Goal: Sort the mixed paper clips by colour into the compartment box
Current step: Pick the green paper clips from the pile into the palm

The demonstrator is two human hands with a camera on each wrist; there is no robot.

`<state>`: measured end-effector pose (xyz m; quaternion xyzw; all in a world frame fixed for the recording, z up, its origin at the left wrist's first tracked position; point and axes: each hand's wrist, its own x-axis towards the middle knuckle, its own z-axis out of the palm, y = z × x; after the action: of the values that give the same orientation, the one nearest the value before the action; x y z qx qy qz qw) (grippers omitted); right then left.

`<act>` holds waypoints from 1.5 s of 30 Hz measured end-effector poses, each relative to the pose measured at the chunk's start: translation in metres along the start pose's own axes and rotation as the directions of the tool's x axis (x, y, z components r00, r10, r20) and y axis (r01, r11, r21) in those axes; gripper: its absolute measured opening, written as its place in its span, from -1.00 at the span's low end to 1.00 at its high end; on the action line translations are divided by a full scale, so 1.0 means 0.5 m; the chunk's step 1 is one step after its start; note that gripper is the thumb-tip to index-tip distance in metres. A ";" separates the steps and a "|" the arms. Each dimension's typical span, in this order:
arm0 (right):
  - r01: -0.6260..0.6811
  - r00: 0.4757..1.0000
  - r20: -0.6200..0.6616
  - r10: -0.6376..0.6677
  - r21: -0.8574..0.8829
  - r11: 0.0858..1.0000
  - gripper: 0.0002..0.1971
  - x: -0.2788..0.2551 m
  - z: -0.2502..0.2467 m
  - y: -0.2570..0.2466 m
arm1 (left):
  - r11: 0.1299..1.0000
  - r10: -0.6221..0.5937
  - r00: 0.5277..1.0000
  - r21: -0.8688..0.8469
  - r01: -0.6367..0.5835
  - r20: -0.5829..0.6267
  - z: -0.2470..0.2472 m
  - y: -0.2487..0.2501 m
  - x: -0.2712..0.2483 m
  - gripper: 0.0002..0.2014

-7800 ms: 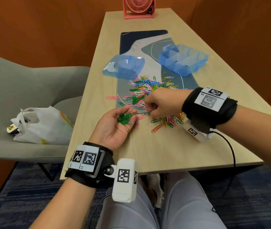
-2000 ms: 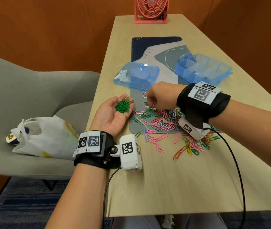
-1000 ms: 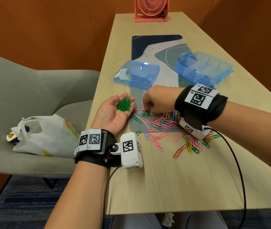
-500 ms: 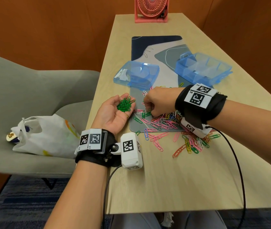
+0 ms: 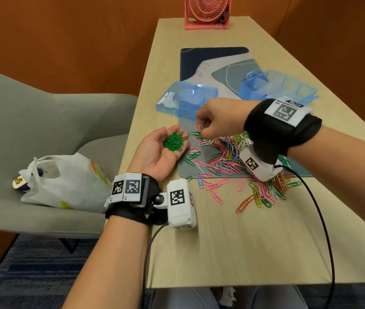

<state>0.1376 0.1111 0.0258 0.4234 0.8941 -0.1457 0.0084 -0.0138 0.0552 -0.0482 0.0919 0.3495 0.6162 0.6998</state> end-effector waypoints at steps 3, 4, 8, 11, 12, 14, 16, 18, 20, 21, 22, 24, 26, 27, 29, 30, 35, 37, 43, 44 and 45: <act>0.026 0.999 -0.036 -0.024 0.055 0.998 -0.91 0.009 -0.009 -0.014 | 0.999 -0.032 0.999 0.021 0.031 0.034 0.005 -0.006 -0.005 -0.68; 0.035 0.999 -0.037 -0.032 0.087 0.996 -0.90 0.013 -0.009 -0.018 | 0.999 -0.043 0.998 0.015 0.042 0.045 0.007 -0.007 -0.006 -0.67; 0.041 0.998 -0.045 -0.031 0.231 0.972 -0.84 0.023 -0.004 -0.023 | 0.997 -0.064 0.996 -0.040 0.067 0.061 0.008 -0.007 -0.008 -0.62; 0.041 0.994 -0.105 -0.010 0.303 0.952 -0.81 0.018 -0.007 -0.018 | 0.993 -0.074 0.996 -0.089 0.078 0.048 0.004 -0.005 -0.006 -0.62; 0.032 0.993 -0.120 0.005 0.307 0.951 -0.82 0.015 -0.008 -0.015 | 0.993 -0.067 0.997 -0.098 0.070 0.036 0.003 -0.003 -0.004 -0.63; 0.013 0.992 -0.123 0.020 0.266 0.964 -0.84 0.011 -0.008 -0.010 | 0.993 -0.038 0.999 -0.111 0.040 0.016 0.001 0.003 -0.003 -0.66; 0.016 0.997 -0.076 -0.004 0.157 0.987 -0.87 0.008 0.000 -0.013 | 0.991 -0.001 1.000 -0.131 0.002 0.003 -0.004 0.010 0.000 -0.69; 0.038 0.999 0.014 -0.038 0.044 0.998 -0.86 0.008 0.019 -0.018 | 0.990 0.019 1.000 -0.138 -0.019 -0.006 -0.009 0.014 0.002 -0.72; 0.043 0.996 0.084 -0.043 -0.006 0.999 -0.84 0.009 0.038 -0.023 | 0.992 0.024 1.000 -0.127 -0.025 -0.007 -0.010 0.014 0.003 -0.73; 0.039 0.995 0.098 -0.037 -0.017 0.999 -0.83 0.009 0.044 -0.024 | 0.992 0.025 1.000 -0.120 -0.026 -0.005 -0.009 0.013 0.003 -0.73; 0.030 0.994 0.104 -0.027 -0.025 0.999 -0.81 0.009 0.048 -0.024 | 0.993 0.027 1.000 -0.113 -0.028 -0.005 -0.009 0.013 0.003 -0.73; 0.012 0.994 0.114 -0.007 -0.047 0.999 -0.79 0.008 0.051 -0.020 | 0.994 0.028 1.000 -0.105 -0.029 -0.007 -0.008 0.013 0.004 -0.73; 0.007 0.993 0.121 0.003 -0.079 0.997 -0.80 0.009 0.049 -0.014 | 0.994 0.024 1.000 -0.102 -0.026 -0.014 -0.009 0.013 0.004 -0.73; 0.008 0.992 0.126 0.003 -0.091 0.996 -0.82 0.008 0.048 -0.012 | 0.995 0.024 1.000 -0.096 -0.026 -0.017 -0.009 0.012 0.004 -0.73; 0.018 0.992 0.130 -0.006 -0.093 0.996 -0.85 0.007 0.045 -0.011 | 0.997 0.029 0.999 -0.076 -0.030 -0.020 -0.006 0.011 0.003 -0.76; 0.028 0.992 0.128 -0.017 -0.087 0.996 -0.86 0.006 0.045 -0.012 | 0.997 0.034 0.999 -0.066 -0.035 -0.024 -0.005 0.010 0.002 -0.78; 0.070 0.987 0.155 -0.048 -0.137 0.988 -0.91 0.005 0.056 -0.023 | 0.996 0.043 0.999 -0.083 -0.044 -0.018 -0.010 0.017 -0.001 -0.78; 0.071 0.985 0.167 -0.043 -0.170 0.983 -0.90 0.005 0.059 -0.027 | 0.994 0.044 0.999 -0.097 -0.045 -0.008 -0.016 0.022 -0.004 -0.76; 0.080 0.988 0.142 -0.054 -0.180 0.980 -0.85 0.004 0.056 -0.035 | 0.992 0.048 0.999 -0.119 -0.049 -0.006 -0.023 0.034 -0.005 -0.74; 0.067 0.989 0.140 -0.045 -0.154 0.986 -0.86 0.005 0.056 -0.036 | 0.992 0.048 0.999 -0.114 -0.048 -0.006 -0.023 0.035 -0.006 -0.74; 0.053 0.990 0.136 -0.036 -0.129 0.990 -0.86 0.005 0.054 -0.036 | 0.993 0.047 0.999 -0.111 -0.047 -0.006 -0.024 0.036 -0.006 -0.73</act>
<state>0.1193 0.0947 0.0043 0.3910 0.9085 -0.1142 0.0930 -0.0352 0.0528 -0.0458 0.0602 0.3136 0.6511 0.6886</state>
